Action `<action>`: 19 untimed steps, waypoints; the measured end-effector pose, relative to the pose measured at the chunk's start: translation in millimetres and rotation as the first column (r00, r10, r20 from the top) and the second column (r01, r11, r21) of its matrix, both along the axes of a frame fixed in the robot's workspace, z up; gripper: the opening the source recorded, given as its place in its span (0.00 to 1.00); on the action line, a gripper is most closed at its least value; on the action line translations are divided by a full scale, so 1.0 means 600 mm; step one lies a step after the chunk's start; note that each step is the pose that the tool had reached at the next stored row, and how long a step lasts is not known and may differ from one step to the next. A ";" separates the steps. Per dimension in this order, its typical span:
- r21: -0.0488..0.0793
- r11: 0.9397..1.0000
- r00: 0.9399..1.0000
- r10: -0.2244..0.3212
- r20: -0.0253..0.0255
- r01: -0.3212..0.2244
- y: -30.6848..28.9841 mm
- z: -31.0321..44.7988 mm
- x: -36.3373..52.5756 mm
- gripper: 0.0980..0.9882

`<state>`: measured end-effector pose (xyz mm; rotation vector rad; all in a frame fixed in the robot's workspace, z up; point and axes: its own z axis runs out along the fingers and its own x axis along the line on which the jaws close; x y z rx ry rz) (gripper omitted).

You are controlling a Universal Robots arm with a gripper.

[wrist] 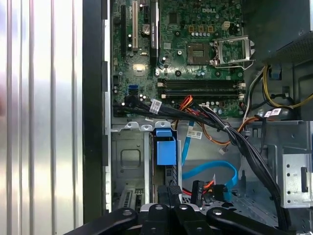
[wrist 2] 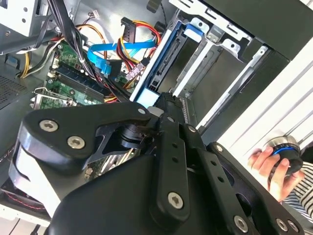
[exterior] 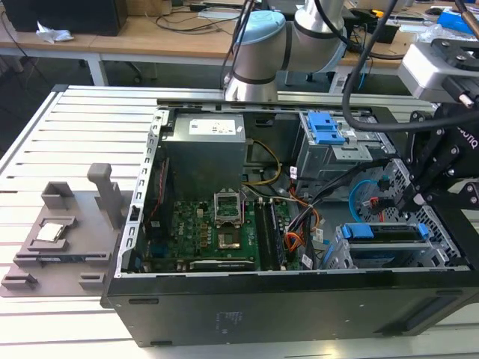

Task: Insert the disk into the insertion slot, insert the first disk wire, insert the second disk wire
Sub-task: 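Insert the disk into the insertion slot, then insert the first disk wire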

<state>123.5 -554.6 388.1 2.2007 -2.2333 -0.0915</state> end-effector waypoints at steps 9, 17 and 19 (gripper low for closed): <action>0.000 1.000 1.000 0.000 0.000 0.000 0.0000 -0.011 0.001 0.01; 0.000 1.000 1.000 0.000 0.000 0.000 0.0000 -0.012 0.002 0.01; 0.000 1.000 1.000 0.000 0.000 0.000 0.0000 -0.012 0.002 0.01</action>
